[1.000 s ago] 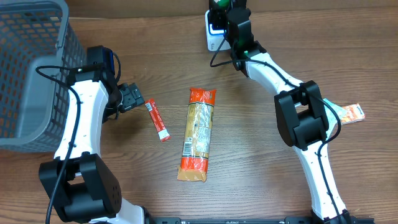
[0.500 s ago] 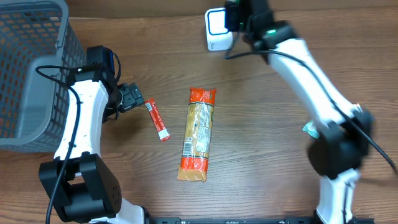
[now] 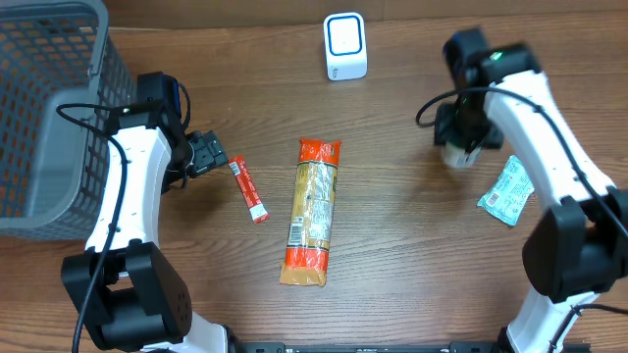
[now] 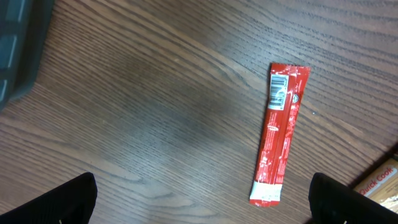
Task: Scan the item barcode
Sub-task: 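Carry the jar to the right side and lower it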
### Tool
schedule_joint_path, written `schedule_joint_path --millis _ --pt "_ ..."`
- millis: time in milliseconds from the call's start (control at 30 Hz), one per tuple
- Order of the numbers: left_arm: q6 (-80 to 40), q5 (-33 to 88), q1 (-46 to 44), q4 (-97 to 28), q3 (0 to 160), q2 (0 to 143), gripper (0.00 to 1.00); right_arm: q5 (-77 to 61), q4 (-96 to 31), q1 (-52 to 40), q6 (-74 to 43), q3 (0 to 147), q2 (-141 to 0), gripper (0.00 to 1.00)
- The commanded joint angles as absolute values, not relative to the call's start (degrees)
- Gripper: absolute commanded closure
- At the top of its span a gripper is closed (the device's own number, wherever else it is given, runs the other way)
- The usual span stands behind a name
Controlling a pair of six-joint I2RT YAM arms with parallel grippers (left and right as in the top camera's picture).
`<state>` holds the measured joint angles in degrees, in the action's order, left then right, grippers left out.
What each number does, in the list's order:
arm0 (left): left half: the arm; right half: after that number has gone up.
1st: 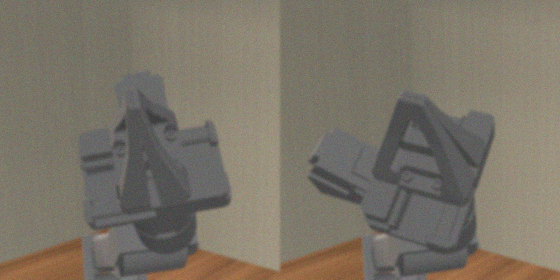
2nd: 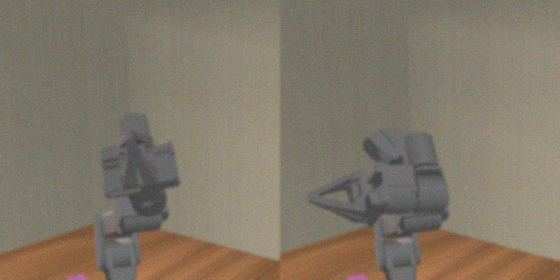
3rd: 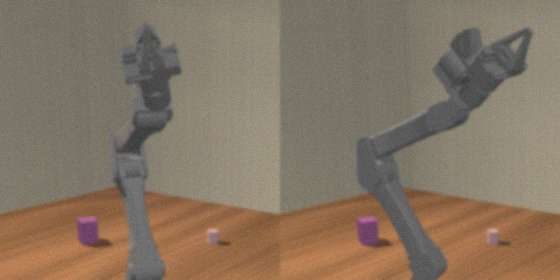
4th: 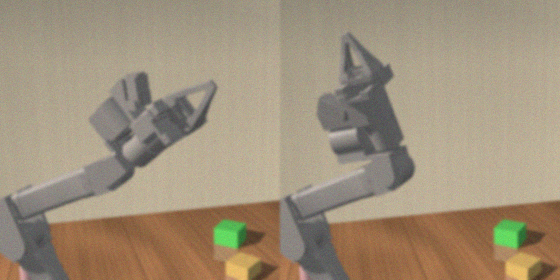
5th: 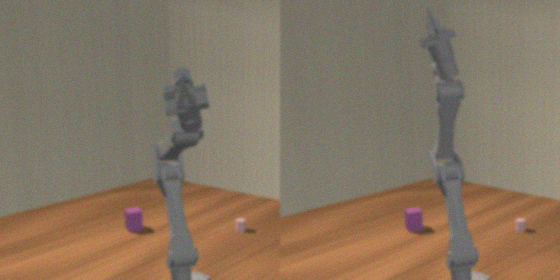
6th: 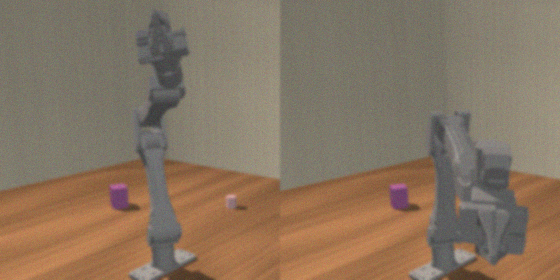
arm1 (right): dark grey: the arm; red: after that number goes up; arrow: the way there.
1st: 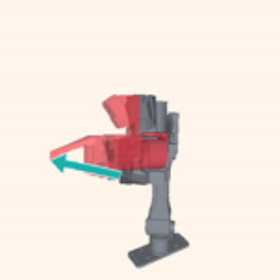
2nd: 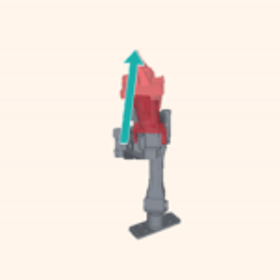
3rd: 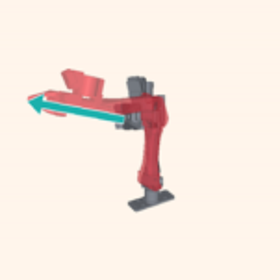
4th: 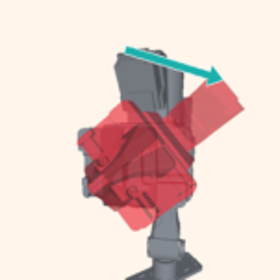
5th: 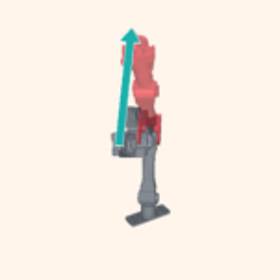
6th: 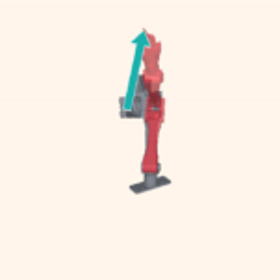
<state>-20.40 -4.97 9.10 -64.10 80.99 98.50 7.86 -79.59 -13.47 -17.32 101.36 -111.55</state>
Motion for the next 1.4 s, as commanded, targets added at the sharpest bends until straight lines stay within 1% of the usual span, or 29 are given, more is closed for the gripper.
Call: schedule_joint_path --millis 0,267,367,700,733,800,833,900,967,1100,1133,1167,1367 --pt "-19.9 -5.3 9.0 -64.0 81.6 97.9 0.0 6.0 -73.7 -13.6 -18.0 92.5 -110.8 0.96" --pt "-19.9 -5.3 9.0 -64.0 81.6 97.9 0.0 8.0 -69.2 -13.3 -18.2 84.3 -110.8 0.96" --pt "-19.9 -5.3 9.0 -64.0 81.6 97.9 0.0 11.1 -69.1 -13.3 -18.2 83.2 -110.8 0.96" --pt "-19.9 -5.3 9.0 -64.0 81.6 97.9 0.0 11.1 -66.4 -13.3 -18.2 81.3 -110.8 0.95" --pt "-19.9 -5.3 9.0 -64.0 81.6 97.9 0.01 11.1 -66.3 -13.3 -18.2 81.3 -110.8 0.91" --pt "-19.9 -5.3 9.0 -64.0 81.6 97.9 0.0 11.1 -66.3 -13.3 -18.2 81.3 -110.8 0.73" --pt "-19.9 -5.3 9.0 -64.0 81.6 97.9 0.0 11.1 -66.3 -13.3 -18.2 81.3 -110.8 0.69" --pt "-19.9 -5.3 9.0 -64.0 81.6 97.9 0.0 11.1 -66.3 -13.3 -18.2 81.3 -110.8 0.49" --pt "-19.9 -5.3 9.0 -64.0 81.6 97.9 0.01 11.1 -66.3 -13.3 -18.2 81.3 -110.8 0.37" --pt "-19.9 -5.3 9.0 -64.0 81.6 97.9 0.0 10.9 -66.3 -13.3 -18.2 81.3 -110.8 0.17" --pt "-19.9 -5.3 9.0 -64.0 81.6 97.9 0.0 10.9 -66.3 -13.3 -18.2 81.3 -110.8 0.06" --pt "-19.9 -5.3 9.0 -64.0 81.6 97.9 0.0 10.9 -66.3 -13.3 -18.2 81.3 -110.8 0.0" --pt "-19.9 -5.3 9.0 -64.0 81.6 97.9 0.0 10.9 -67.2 -13.3 -18.2 81.5 -110.5 0.0"
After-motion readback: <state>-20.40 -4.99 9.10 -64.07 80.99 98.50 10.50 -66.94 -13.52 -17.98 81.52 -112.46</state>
